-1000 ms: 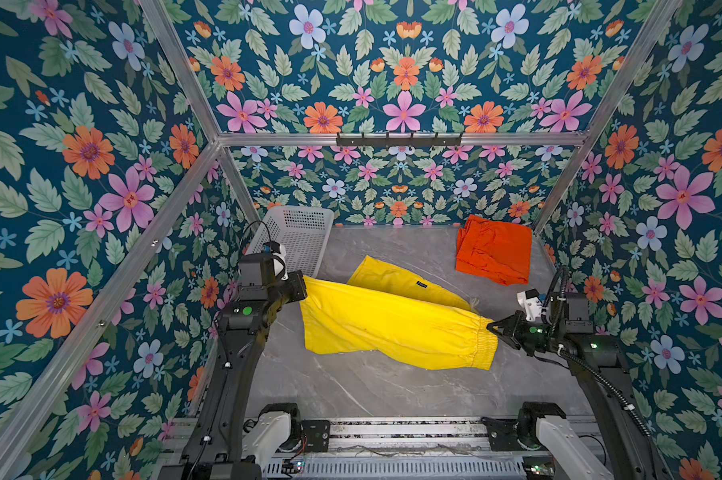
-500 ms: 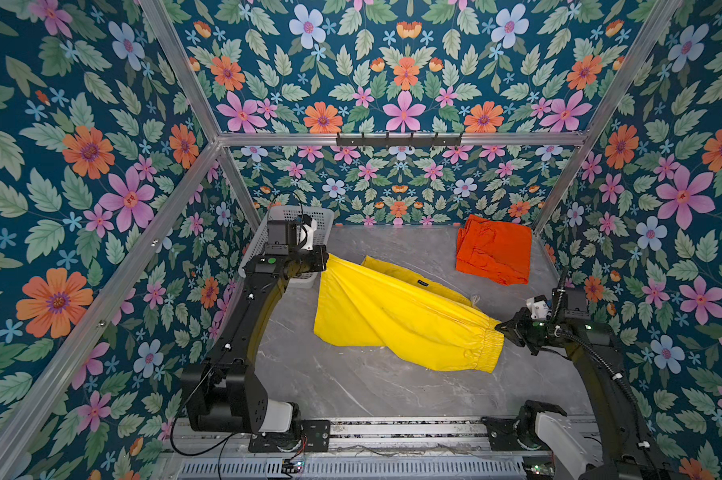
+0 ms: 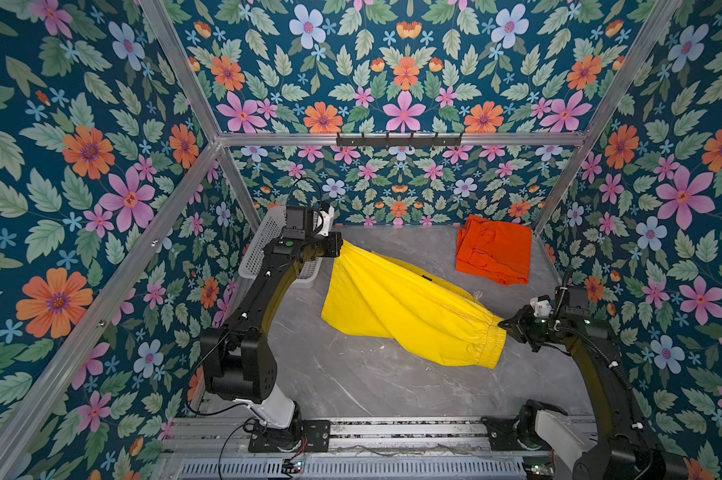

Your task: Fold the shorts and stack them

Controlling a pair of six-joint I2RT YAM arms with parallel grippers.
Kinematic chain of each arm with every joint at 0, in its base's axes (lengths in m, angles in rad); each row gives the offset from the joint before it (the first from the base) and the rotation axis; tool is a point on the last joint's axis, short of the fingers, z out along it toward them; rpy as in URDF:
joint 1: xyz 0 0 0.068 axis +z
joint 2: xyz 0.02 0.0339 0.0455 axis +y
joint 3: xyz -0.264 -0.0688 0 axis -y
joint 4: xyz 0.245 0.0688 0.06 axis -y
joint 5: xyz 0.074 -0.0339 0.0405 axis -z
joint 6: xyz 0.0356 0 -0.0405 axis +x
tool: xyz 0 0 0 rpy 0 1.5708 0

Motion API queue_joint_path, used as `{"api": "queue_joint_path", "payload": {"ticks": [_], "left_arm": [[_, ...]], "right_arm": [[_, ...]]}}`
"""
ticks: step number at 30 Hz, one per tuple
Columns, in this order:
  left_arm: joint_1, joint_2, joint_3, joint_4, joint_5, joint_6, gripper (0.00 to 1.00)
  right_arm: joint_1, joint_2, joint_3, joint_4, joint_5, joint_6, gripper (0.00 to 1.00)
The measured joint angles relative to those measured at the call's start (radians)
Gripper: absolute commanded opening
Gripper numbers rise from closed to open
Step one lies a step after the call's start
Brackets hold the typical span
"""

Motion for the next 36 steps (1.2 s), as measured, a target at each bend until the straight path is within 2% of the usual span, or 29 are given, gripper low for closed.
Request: {"api": "queue_joint_path", "payload": {"ticks": [11, 26, 29, 30, 33, 35, 36], "left_arm": [[-0.044, 0.100, 0.089, 0.079, 0.039, -0.001, 0.00], [-0.062, 0.398, 0.247, 0.092, 0.053, -0.031, 0.00], [-0.063, 0.459, 0.278, 0.090, 0.052, -0.043, 0.00], [-0.064, 0.481, 0.287, 0.090, 0.051, -0.049, 0.02], [-0.070, 0.543, 0.314, 0.097, 0.049, -0.056, 0.17], [-0.076, 0.583, 0.344, 0.097, 0.033, -0.062, 0.32], [-0.078, 0.600, 0.365, 0.101, 0.030, -0.077, 0.36]], "right_arm": [[-0.034, 0.059, -0.046, 0.063, -0.012, -0.003, 0.00], [-0.076, 0.209, -0.096, 0.188, -0.027, -0.004, 0.00], [-0.077, 0.260, -0.095, 0.224, -0.024, -0.003, 0.03], [-0.077, 0.279, -0.095, 0.237, -0.023, -0.003, 0.06], [-0.077, 0.333, -0.095, 0.277, -0.008, 0.016, 0.13], [-0.079, 0.364, -0.086, 0.294, -0.004, 0.020, 0.25], [-0.079, 0.374, -0.077, 0.299, -0.001, 0.026, 0.35]]}}
